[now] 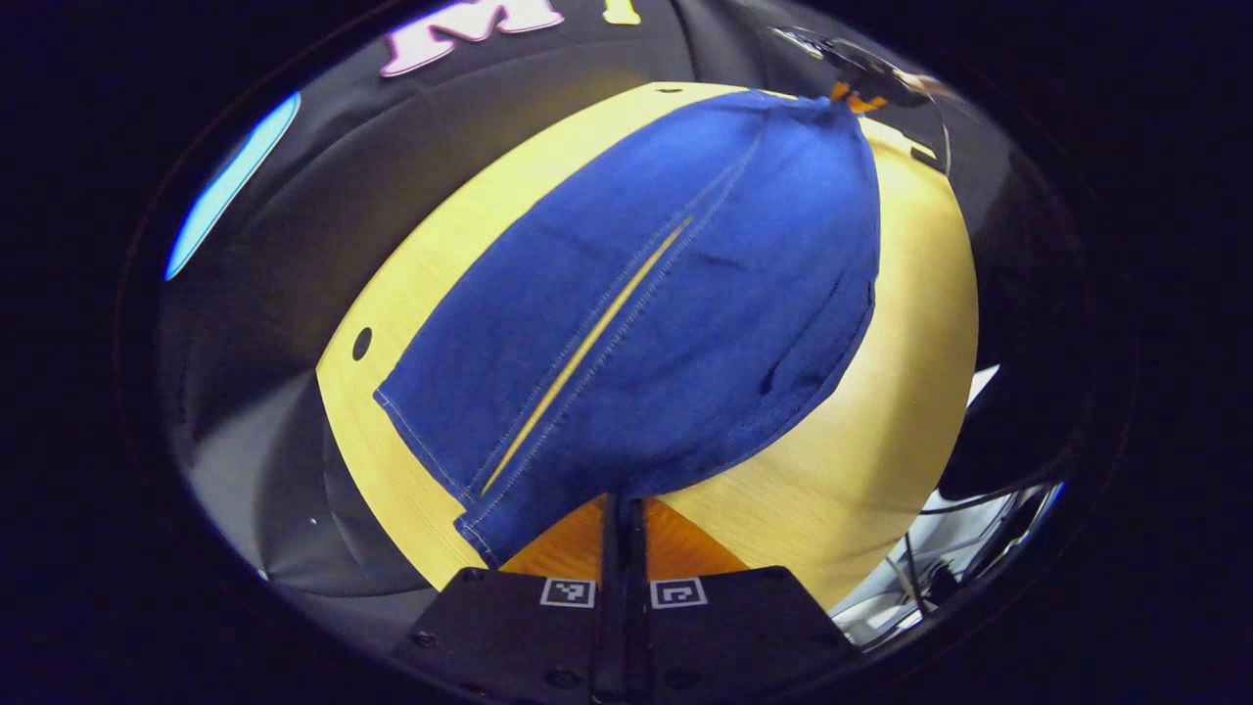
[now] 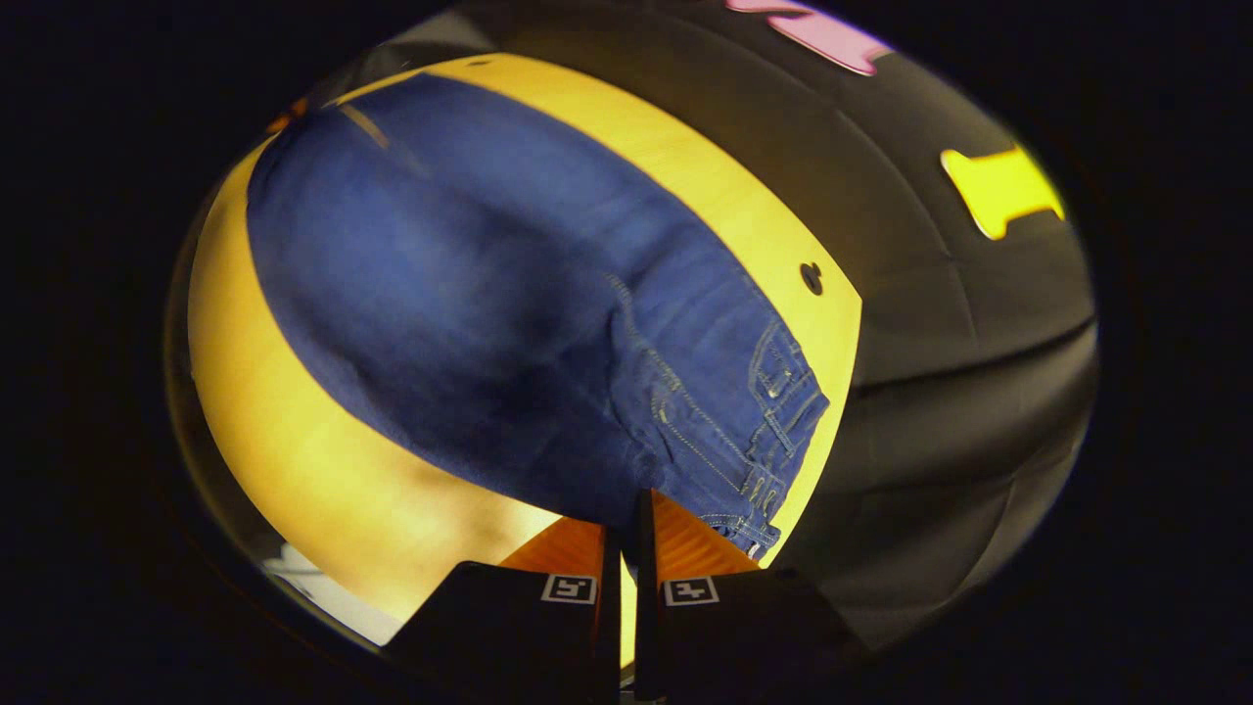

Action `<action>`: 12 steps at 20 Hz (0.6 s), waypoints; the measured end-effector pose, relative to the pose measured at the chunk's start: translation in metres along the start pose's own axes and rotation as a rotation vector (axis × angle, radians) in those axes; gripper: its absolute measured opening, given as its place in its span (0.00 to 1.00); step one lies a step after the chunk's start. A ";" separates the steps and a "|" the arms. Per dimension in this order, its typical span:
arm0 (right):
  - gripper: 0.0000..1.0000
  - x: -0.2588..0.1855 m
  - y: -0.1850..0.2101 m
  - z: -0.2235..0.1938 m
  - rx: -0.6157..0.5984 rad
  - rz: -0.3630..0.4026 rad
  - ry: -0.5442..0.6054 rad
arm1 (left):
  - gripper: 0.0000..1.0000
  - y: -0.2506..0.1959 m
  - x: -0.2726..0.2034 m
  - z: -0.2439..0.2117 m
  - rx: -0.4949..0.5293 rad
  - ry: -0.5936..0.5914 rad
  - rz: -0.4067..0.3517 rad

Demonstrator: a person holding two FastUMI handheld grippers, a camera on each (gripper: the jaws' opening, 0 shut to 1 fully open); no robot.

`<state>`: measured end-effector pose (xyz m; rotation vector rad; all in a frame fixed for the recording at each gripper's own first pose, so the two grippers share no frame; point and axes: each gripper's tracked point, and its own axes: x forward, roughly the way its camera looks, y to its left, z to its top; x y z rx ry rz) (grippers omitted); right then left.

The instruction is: Grasp the waist and the cuffs of the jeans and fold them to make the two legs overlap; first hold the waist and fold one-third of the jeans toward the cuffs, then hold the cuffs and fold the remaining one-third in the same direction to finish folding.

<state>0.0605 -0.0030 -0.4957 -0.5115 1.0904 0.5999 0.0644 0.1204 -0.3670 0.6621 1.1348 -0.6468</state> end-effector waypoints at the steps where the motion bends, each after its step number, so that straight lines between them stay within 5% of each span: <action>1: 0.10 -0.006 -0.010 0.013 0.052 0.004 -0.026 | 0.06 0.007 -0.006 0.006 -0.015 -0.001 -0.013; 7: 0.10 -0.029 -0.074 0.124 0.373 0.013 -0.198 | 0.06 0.058 -0.004 0.048 -0.275 0.013 -0.020; 12: 0.10 0.035 -0.098 0.159 0.492 0.011 -0.187 | 0.06 0.128 0.030 0.083 -0.406 0.012 0.060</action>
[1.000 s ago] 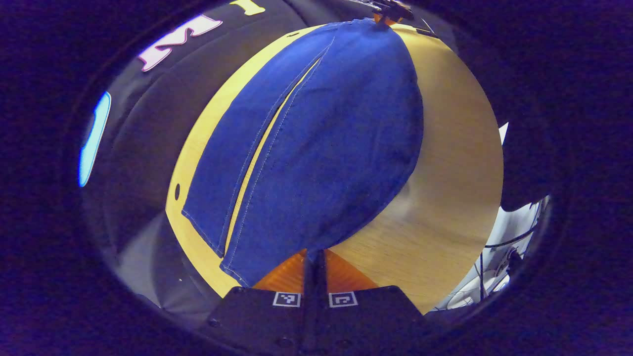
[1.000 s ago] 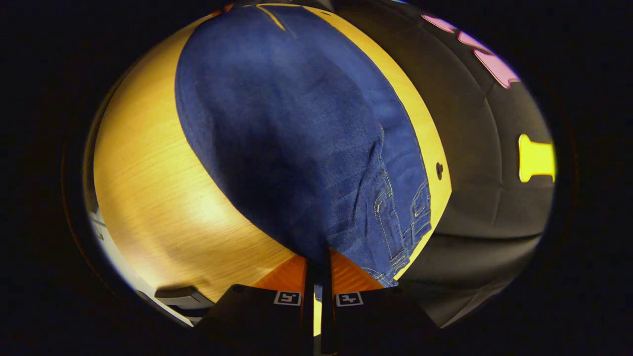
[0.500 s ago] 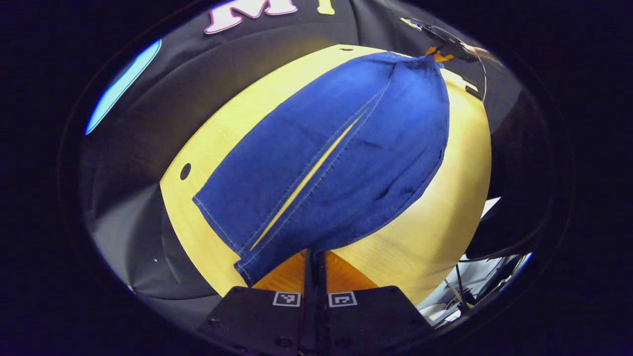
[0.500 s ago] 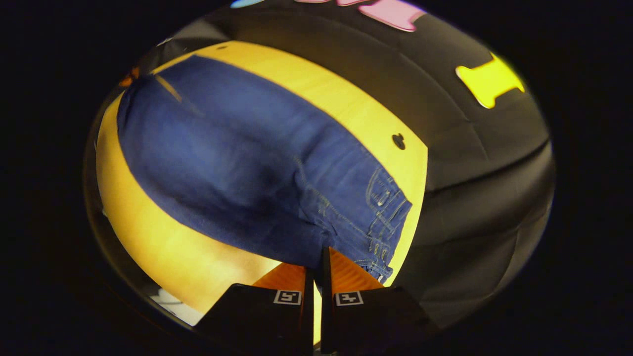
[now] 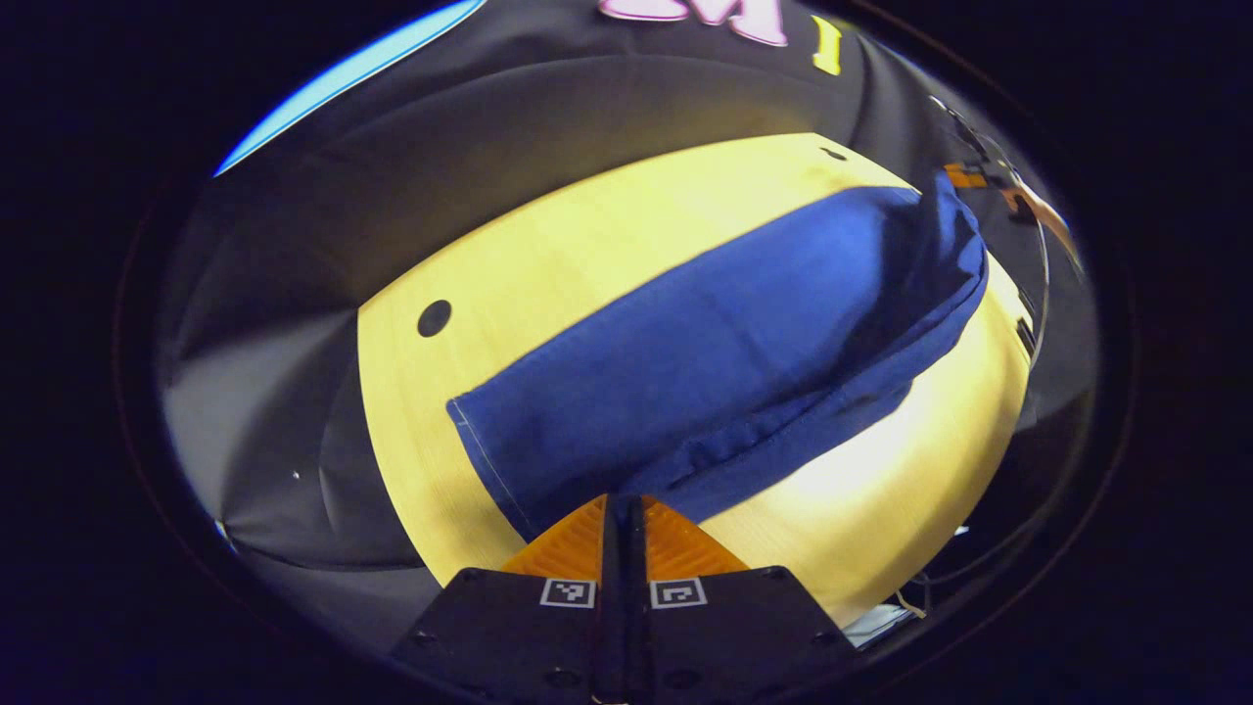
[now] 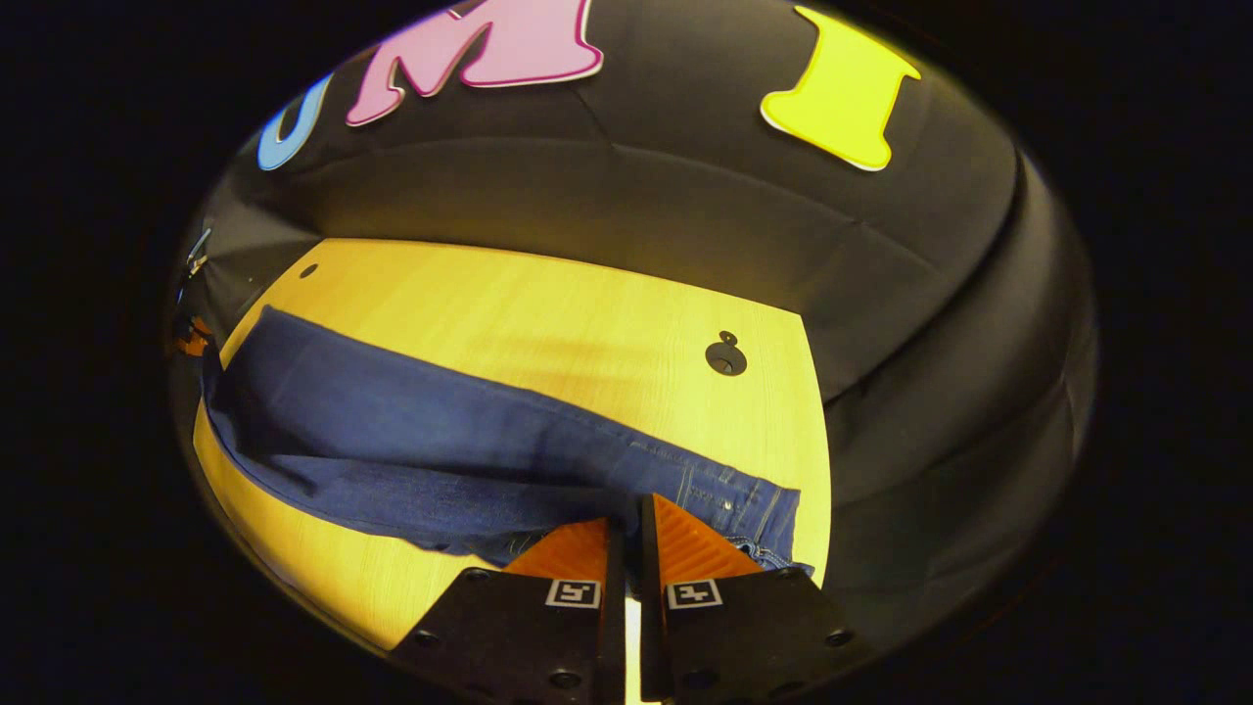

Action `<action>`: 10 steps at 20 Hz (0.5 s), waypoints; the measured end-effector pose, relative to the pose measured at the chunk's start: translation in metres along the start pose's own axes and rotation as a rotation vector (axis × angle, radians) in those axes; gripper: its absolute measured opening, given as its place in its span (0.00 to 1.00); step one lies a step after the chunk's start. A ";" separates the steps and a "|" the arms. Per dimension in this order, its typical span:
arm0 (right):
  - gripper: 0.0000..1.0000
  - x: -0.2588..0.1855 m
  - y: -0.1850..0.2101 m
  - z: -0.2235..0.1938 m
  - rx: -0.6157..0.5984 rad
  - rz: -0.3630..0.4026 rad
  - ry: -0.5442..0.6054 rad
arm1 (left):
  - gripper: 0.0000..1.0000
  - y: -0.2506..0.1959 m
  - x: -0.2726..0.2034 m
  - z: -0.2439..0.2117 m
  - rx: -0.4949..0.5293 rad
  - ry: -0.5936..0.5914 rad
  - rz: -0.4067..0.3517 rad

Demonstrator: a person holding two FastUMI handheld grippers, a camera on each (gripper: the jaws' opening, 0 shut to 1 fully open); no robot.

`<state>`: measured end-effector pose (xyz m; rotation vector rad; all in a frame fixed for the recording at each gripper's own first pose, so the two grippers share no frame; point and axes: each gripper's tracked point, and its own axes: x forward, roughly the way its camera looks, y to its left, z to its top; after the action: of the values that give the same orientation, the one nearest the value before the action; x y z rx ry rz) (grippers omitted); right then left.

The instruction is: Grasp the waist and the cuffs of the jeans and fold them to make the two legs overlap; first hold the waist and fold one-third of the jeans toward the cuffs, then hold the cuffs and fold the remaining one-third in the same direction to finish folding.

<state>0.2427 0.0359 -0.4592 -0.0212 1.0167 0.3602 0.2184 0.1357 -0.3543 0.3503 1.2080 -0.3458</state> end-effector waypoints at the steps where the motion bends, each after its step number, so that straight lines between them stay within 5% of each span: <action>1: 0.10 0.013 -0.001 0.003 0.029 0.000 0.007 | 0.06 0.008 0.008 0.008 -0.014 0.001 0.008; 10: 0.11 0.097 0.008 0.000 0.125 -0.021 0.102 | 0.13 0.048 0.110 0.042 -0.051 0.085 0.132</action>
<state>0.2859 0.0713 -0.5392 0.0628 1.1379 0.2784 0.3100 0.1519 -0.4416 0.4014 1.2677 -0.1872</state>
